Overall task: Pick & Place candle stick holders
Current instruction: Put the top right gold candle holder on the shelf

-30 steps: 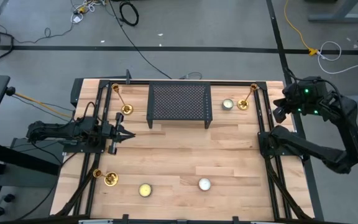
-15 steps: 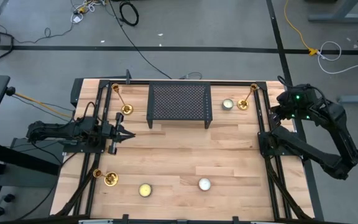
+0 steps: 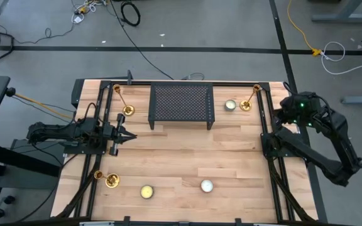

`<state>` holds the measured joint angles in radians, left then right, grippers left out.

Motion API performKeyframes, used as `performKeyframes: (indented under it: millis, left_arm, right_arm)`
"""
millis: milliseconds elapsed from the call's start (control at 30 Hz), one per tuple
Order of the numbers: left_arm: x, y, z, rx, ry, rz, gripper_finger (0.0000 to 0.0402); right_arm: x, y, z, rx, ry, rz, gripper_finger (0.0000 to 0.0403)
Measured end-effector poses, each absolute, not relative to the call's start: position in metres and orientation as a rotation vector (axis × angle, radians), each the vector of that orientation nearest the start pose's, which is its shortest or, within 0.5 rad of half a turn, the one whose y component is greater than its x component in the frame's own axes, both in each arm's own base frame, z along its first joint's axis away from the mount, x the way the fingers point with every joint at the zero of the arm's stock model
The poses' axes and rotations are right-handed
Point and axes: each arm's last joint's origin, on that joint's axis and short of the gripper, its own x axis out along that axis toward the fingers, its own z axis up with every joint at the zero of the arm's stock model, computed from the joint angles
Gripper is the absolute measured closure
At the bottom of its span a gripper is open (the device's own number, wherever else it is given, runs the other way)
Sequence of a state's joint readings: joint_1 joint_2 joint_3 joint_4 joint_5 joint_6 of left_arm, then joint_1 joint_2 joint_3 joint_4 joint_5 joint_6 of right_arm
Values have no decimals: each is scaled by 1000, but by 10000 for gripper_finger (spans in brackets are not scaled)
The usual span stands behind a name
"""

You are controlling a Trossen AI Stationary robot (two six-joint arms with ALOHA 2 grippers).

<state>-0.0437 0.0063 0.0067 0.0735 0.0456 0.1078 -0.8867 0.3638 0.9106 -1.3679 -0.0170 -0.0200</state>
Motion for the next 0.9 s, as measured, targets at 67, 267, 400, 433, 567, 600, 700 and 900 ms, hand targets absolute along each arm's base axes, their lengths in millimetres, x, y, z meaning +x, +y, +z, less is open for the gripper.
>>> performKeyframes:
  millis: [67,267,400,433,567,600,700,900]
  left_arm:
    - [97,-6,172,107,-79,-85,376]
    - [97,-6,173,108,-79,-85,376]
    - [97,-6,172,107,-79,-85,376]
    - [97,-6,172,108,-79,-85,376]
    - [97,-6,172,108,-79,-85,376]
    - [97,-6,172,108,-79,-85,376]
    - [97,-6,173,107,-79,-85,376]
    - [97,-6,173,108,-79,-85,376]
  right_arm:
    - [10,-12,304,324,764,-803,382]
    - [12,-13,305,267,701,-806,382]
    - [13,-16,308,251,660,-813,382]
    - [13,-16,308,250,658,-813,382]
    - [14,-16,308,251,658,-814,382]
    - [14,-16,308,251,658,-814,382]
    - [14,-17,307,252,659,-813,378]
    - [24,-26,283,299,702,-750,340]
